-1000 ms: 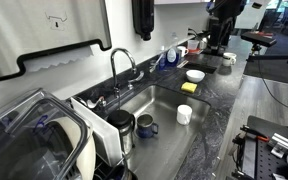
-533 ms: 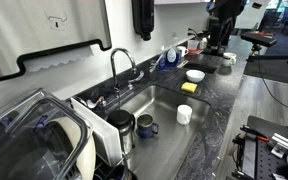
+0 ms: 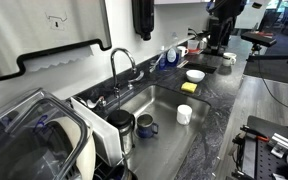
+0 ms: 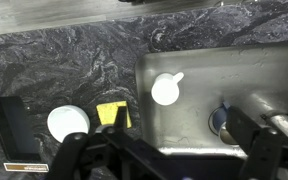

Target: Put the sponge in the bowl

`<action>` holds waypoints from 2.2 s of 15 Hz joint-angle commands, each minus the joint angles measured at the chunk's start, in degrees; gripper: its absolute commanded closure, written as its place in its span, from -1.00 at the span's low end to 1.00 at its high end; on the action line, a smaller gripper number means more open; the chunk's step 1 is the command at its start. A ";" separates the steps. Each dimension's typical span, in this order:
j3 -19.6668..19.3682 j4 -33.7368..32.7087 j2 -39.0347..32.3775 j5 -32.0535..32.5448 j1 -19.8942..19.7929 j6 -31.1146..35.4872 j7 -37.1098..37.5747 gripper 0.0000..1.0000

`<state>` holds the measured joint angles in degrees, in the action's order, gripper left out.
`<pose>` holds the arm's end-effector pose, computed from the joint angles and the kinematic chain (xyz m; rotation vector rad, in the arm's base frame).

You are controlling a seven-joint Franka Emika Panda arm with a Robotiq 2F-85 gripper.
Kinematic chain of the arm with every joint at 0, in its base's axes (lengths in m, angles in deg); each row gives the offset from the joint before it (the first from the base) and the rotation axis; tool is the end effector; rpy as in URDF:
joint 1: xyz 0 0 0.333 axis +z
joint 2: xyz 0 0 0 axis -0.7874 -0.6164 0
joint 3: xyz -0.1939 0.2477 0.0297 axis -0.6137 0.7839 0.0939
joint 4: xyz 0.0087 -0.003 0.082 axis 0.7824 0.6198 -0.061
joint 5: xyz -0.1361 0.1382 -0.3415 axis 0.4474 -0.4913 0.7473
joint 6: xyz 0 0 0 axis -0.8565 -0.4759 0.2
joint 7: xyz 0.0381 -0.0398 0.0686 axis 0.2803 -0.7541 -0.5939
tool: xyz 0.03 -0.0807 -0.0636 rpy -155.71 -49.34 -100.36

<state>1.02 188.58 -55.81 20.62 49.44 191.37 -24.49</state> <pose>0.3975 0.0051 0.5150 2.9568 -0.1480 -0.0177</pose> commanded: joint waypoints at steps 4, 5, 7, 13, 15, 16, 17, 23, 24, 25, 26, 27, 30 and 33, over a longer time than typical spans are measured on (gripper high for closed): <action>-0.45 -0.14 -0.06 0.21 0.56 -0.19 0.21 -1.00; -0.45 -0.14 -0.06 0.21 0.56 -0.19 0.21 -1.00; -0.45 -0.14 -0.06 0.21 0.56 -0.19 0.21 -1.00; -0.45 -0.14 -0.06 0.21 0.56 -0.19 0.21 -1.00; -0.45 -0.14 -0.06 0.21 0.56 -0.19 0.21 -1.00; -0.45 -0.14 -0.06 0.21 0.56 -0.19 0.21 -1.00; -0.45 -0.14 -0.06 0.21 0.56 -0.19 0.21 -1.00; -0.45 -0.14 -0.06 0.21 0.56 -0.19 0.21 -1.00; -0.45 -0.14 -0.06 0.21 0.56 -0.19 0.21 -1.00; -0.45 -0.14 -0.06 0.21 0.56 -0.19 0.21 -1.00; -0.45 -0.14 -0.06 0.21 0.56 -0.19 0.21 -1.00; -0.45 -0.14 -0.06 0.21 0.56 -0.19 0.21 -1.00; -0.81 -0.02 -0.17 0.47 0.31 0.31 -0.07 -1.00; -2.84 -0.18 -0.84 0.69 -0.32 0.62 -2.30 -1.00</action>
<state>0.28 188.58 -55.82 20.68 49.48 191.41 -24.53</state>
